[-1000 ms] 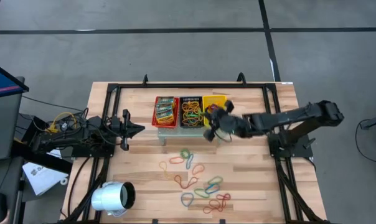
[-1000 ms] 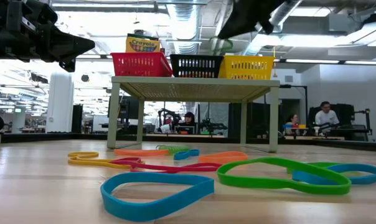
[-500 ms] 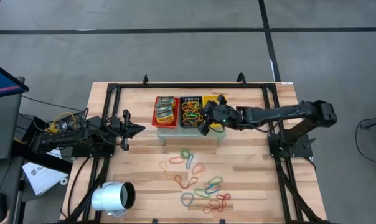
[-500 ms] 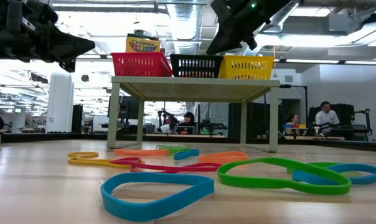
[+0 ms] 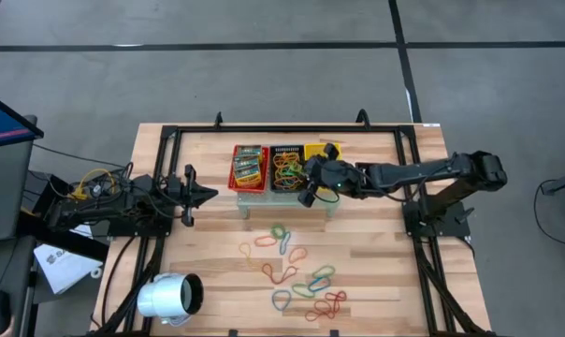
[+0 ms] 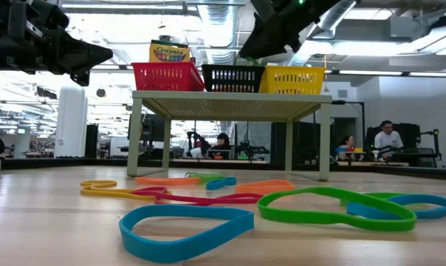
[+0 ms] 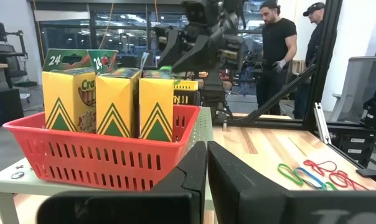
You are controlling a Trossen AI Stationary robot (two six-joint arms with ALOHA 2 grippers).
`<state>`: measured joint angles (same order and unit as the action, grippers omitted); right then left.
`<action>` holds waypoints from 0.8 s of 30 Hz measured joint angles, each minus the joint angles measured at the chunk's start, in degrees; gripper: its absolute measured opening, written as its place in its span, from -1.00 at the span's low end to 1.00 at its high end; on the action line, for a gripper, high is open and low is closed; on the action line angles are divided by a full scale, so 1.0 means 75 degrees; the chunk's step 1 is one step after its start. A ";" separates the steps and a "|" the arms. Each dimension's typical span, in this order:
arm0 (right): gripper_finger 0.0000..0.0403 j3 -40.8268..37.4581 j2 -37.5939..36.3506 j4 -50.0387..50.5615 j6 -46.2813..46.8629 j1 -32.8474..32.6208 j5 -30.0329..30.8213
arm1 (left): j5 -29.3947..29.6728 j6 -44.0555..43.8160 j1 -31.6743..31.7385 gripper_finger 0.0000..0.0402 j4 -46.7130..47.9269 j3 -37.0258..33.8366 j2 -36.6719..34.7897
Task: Pick & Place Office Desk Supplies
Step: Put the orange rubber band into the black bin on the shelf
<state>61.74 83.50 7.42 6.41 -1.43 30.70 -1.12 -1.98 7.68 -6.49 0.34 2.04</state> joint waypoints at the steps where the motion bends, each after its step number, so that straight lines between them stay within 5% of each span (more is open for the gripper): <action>1: -0.20 0.0055 0.0000 -0.0016 -0.0092 -0.0051 0.0050 | 0.0000 0.0000 0.0000 -0.96 0.0001 0.0000 0.0000; 8: 0.03 0.0472 0.0000 0.0006 -0.0141 -0.0473 0.0157 | 0.0001 0.0001 0.0000 -0.96 0.0000 0.0000 0.0000; 24: -0.11 0.0614 0.1333 0.0704 0.1514 -0.2519 0.0186 | 0.0001 0.0000 0.0002 -0.96 0.0000 0.0001 0.0031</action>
<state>66.35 93.50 12.70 17.76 -20.32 32.10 -1.11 -1.98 7.70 -6.49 0.35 2.28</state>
